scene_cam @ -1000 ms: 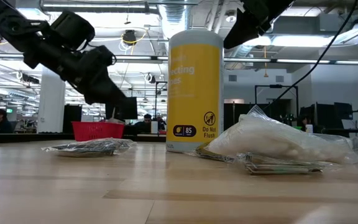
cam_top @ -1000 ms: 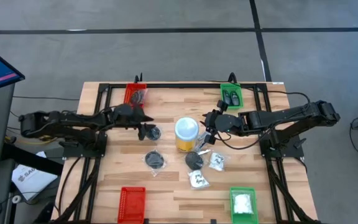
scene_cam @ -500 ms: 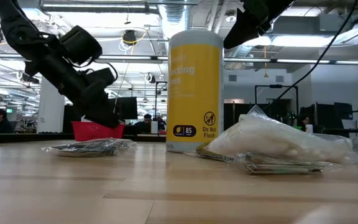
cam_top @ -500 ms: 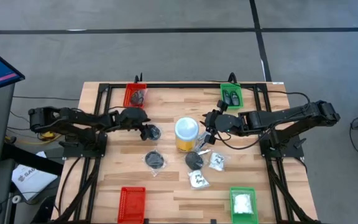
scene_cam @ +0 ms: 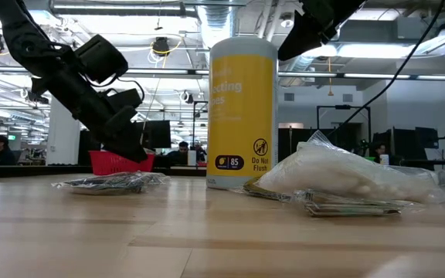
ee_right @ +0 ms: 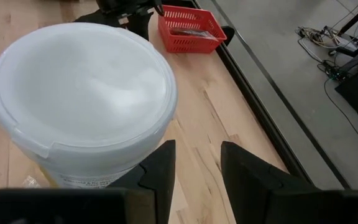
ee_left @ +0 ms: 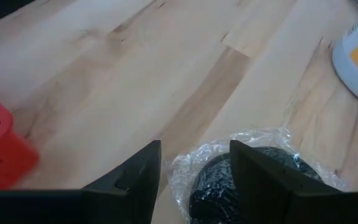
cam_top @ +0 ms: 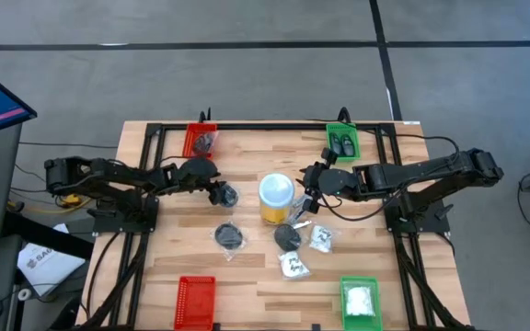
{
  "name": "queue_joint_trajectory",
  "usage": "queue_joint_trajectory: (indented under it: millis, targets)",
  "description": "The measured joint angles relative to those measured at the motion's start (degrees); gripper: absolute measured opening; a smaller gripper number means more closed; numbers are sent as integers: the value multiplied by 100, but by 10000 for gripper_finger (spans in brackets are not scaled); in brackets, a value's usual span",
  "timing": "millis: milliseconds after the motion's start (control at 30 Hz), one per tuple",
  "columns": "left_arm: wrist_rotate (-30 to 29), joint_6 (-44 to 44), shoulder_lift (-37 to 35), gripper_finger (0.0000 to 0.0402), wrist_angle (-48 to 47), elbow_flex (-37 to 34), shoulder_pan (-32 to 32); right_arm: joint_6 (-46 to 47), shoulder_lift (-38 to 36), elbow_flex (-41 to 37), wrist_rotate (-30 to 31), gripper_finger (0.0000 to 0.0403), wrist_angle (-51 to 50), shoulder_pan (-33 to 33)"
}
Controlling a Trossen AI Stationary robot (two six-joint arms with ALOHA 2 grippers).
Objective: Pick & Place Travel size toiletries
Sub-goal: Put the black hairbrush into the top orange bin
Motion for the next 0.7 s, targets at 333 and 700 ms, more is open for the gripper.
queue_joint_trajectory:
  millis: [333, 700]
  targets:
    - [-1, -88, 0, 181, -15, 0, 0, 2, 0, 0, 1, 118, 0, 0]
    - [-65, -127, 0, 157, 11, -216, 0, 0, 0, 0, 1, 118, 0, 0]
